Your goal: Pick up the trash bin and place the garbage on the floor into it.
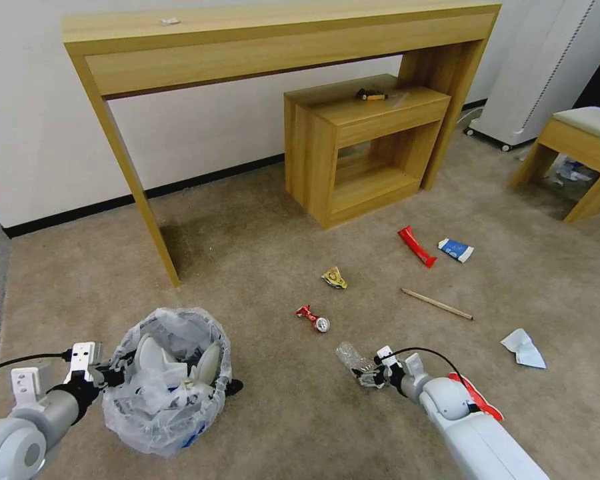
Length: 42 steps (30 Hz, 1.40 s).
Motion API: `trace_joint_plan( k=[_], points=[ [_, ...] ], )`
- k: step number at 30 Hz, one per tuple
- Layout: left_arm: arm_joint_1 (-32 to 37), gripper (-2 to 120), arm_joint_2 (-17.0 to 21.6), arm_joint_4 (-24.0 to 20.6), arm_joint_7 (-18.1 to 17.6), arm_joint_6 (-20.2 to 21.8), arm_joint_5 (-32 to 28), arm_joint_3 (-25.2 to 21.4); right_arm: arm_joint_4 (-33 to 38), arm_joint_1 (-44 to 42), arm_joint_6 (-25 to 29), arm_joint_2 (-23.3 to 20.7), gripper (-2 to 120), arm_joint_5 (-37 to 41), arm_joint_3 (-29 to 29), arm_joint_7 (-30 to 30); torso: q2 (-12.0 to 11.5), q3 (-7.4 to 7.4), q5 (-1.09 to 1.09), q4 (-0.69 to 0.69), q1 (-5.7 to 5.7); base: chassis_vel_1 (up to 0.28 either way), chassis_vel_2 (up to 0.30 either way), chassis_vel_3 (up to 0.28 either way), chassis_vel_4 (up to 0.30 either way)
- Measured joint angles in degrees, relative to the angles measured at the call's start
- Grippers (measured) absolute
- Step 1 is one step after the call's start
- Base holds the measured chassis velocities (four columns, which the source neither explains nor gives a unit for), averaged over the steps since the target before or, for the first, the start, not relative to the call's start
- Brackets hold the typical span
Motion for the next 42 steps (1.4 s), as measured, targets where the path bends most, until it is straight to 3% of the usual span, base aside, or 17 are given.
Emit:
trace_joint_plan(
  k=[8,10,20,23,30,31,33,36,38,41,42],
  points=[
    [0.1,0,0.2,-0.3,0.0,0.0,-0.1,-0.1,-1.7,0.5,1.1,1.5,58,-0.3,0.1,-0.2,0.0,0.00,0.00,0.00,0.00,0.000,0.000,0.000,0.000],
    [0.2,0,0.2,-0.4,0.0,0.0,-0.1,-0.1,-1.7,0.4,1.3,1.7,45,-0.3,0.1,0.6,0.0,0.00,0.00,0.00,0.00,0.000,0.000,0.000,0.000],
    [0.3,0,0.2,-0.9,-0.1,0.0,-0.2,-0.3,-0.2,-0.4,1.8,2.1,27,-0.1,1.0,3.2,0.0,0.00,0.03,-0.01,0.00,0.000,0.000,0.000,0.000],
    [0.5,0,0.3,-1.1,-0.2,0.0,-0.3,-0.4,6.5,-1.2,1.6,1.1,18,1.8,3.4,4.4,0.0,0.00,0.01,0.00,0.00,0.000,0.000,0.000,0.000],
    [0.4,0,0.2,-1.2,-1.3,0.0,-0.5,0.1,18.7,-0.7,0.1,-2.4,17,5.6,4.6,4.8,0.0,0.00,0.02,-0.02,0.00,0.000,0.000,0.000,0.000],
    [0.4,0,0.2,-1.2,-1.7,0.0,-0.6,0.4,23.7,0.8,-1.1,-4.3,17,7.7,3.6,4.9,0.0,0.00,0.00,-0.02,0.00,0.000,0.000,0.000,0.000],
    [0.4,0,0.2,-1.2,-2.0,0.0,-0.7,0.5,26.3,1.9,-1.8,-5.3,17,9.2,2.6,4.9,0.0,0.00,-0.01,-0.01,-0.01,0.000,0.000,0.000,0.000],
    [0.2,0,0.2,-1.3,-3.0,0.0,-0.8,1.2,34.9,8.4,-4.8,-8.0,17,15.1,-3.1,4.2,0.0,-0.01,-0.01,-0.01,-0.01,0.000,0.000,0.000,0.000],
    [0.1,0,0.2,-1.3,-3.1,0.0,-0.8,1.2,35.6,9.5,-5.2,-8.1,17,15.5,-4.1,3.9,0.0,0.00,-0.01,-0.02,-0.01,0.000,0.000,0.000,0.000],
    [-0.3,0,0.2,-1.7,-4.2,0.0,-1.9,2.1,37.5,21.7,-7.0,-7.1,16,17.7,-15.2,1.4,0.0,0.00,-0.02,0.01,-0.01,0.000,0.000,0.000,0.000],
    [-0.3,0,0.2,-1.7,-4.2,0.0,-1.9,2.1,37.5,21.7,-7.0,-7.1,16,17.7,-15.2,1.4,0.0,0.00,-0.02,0.01,-0.01,0.000,0.000,0.000,0.000]
  ],
)
